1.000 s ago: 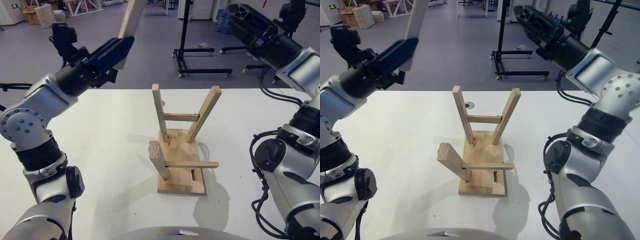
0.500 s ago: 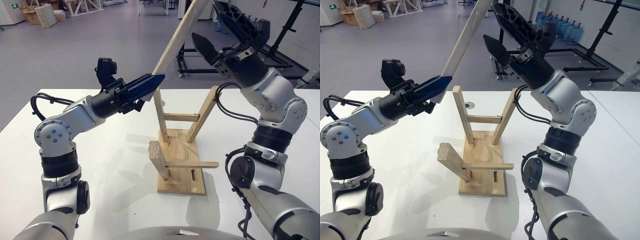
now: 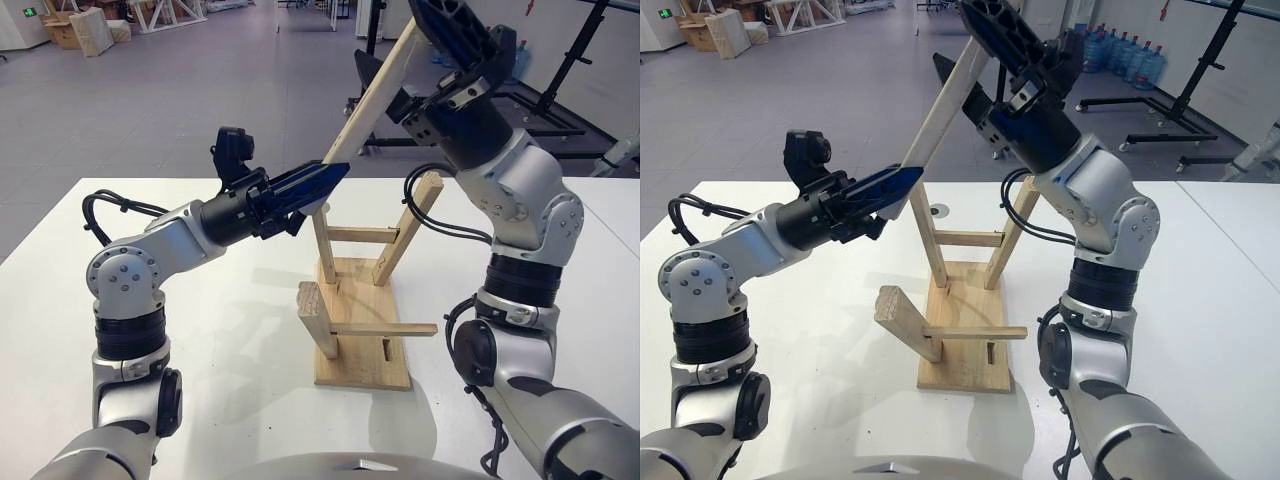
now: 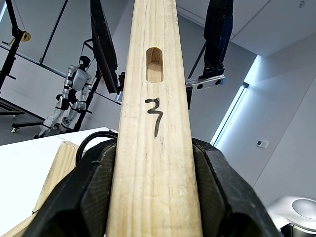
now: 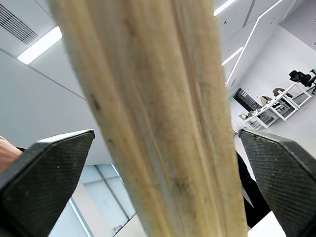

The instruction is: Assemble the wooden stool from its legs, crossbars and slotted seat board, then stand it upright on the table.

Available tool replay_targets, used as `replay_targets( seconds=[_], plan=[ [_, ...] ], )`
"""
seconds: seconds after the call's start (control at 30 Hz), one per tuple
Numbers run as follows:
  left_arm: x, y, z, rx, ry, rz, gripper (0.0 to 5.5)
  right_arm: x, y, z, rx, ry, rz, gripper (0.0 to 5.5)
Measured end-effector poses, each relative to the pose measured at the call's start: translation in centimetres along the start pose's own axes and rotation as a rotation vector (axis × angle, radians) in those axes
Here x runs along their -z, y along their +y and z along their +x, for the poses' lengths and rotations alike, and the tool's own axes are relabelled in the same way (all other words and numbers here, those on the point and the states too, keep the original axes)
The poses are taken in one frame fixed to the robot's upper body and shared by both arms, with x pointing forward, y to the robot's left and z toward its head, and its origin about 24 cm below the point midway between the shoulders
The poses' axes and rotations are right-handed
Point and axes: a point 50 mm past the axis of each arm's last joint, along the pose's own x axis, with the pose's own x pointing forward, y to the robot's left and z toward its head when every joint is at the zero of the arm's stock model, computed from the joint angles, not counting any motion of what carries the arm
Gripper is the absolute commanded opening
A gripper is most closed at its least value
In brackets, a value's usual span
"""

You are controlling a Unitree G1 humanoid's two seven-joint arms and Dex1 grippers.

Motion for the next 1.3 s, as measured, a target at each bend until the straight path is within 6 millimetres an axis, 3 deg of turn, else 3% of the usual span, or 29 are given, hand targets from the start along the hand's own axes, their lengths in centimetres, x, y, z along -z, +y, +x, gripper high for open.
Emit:
replay_targets(
  seconds=[0.17,0.37,0.57,0.8,0.87,1.07,1.3],
  plan=[
    [0.2,0.1,-0.1,-0.002,-0.003,-0.009,2.05,0.3,-0.2,0.1,0.008,0.009,0.006,4.73],
    [0.4,0.1,-0.1,-0.002,-0.008,-0.012,2.05,0.5,-0.3,0.2,0.018,0.01,0.007,3.43],
    [0.5,0.0,-0.1,0.016,-0.005,-0.011,2.05,0.3,-0.4,0.1,0.026,-0.001,0.003,2.5],
    [0.6,-0.1,0.1,0.024,-0.003,-0.015,2.05,0.1,-0.3,-0.1,0.036,0.004,-0.015,2.43],
    [0.7,0.0,0.1,0.018,0.004,-0.014,2.62,0.0,-0.5,-0.5,0.047,0.003,-0.024,2.31],
    [0.3,-0.2,0.1,-0.009,-0.011,0.017,3.58,-0.2,-1.5,-1.6,0.129,-0.004,-0.13,2.06],
    [-1.7,0.5,-1.0,-0.138,-0.164,0.04,3.61,-1.8,-1.8,-3.2,0.206,-0.057,-0.358,2.05]
  ],
)
